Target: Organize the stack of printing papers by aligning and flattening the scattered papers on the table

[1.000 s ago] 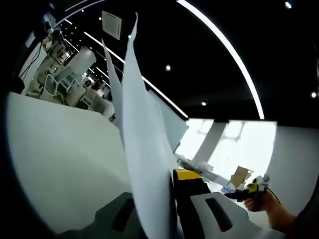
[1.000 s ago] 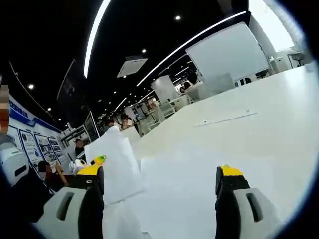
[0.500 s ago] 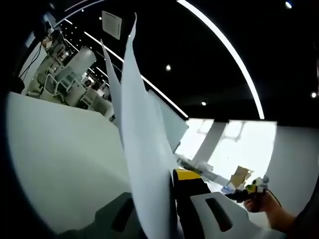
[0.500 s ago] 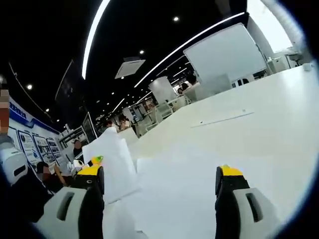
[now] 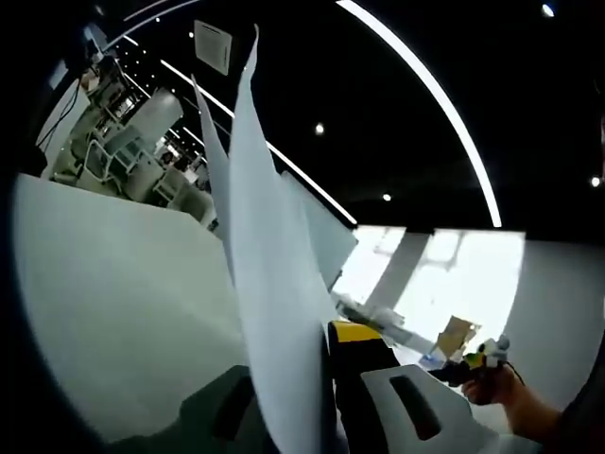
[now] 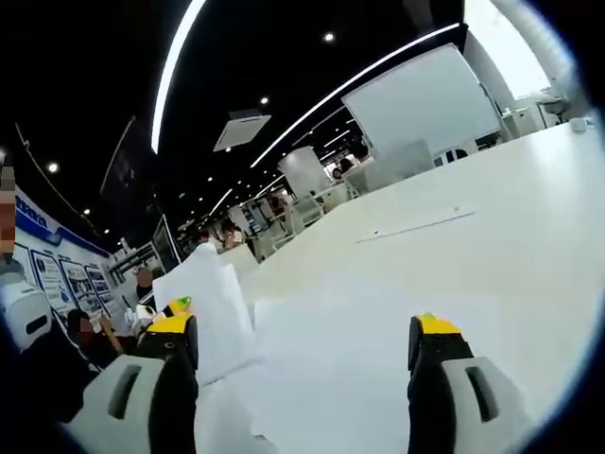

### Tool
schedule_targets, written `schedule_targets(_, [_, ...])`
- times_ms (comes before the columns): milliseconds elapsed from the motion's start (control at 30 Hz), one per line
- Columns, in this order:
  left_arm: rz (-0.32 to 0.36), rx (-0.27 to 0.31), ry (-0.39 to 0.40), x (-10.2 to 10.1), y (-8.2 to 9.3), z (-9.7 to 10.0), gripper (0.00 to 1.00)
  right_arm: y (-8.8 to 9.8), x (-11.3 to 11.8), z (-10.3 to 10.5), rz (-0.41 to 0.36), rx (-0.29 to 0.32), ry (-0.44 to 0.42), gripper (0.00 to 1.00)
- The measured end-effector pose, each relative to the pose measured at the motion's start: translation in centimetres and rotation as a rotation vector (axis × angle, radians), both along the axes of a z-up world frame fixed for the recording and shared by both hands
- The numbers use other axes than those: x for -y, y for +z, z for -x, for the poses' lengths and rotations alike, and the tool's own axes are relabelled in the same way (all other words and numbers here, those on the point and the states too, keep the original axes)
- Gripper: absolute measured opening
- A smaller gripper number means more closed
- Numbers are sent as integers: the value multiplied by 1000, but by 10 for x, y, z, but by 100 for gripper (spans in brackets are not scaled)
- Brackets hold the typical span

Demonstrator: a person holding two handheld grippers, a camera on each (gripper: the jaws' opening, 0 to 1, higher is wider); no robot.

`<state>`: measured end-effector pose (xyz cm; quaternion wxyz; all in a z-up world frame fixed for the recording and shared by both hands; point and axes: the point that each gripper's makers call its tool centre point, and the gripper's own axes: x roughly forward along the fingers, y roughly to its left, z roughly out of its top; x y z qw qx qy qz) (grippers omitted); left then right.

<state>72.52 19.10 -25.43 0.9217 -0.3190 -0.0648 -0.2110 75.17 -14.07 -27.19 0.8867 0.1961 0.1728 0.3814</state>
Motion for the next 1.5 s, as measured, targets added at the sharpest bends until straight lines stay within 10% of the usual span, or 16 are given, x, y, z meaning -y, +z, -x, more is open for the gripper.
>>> schedule_targets(1500, [-3, -2, -3, 0, 0, 0, 9, -11, 38, -6, 76, 17, -117, 86])
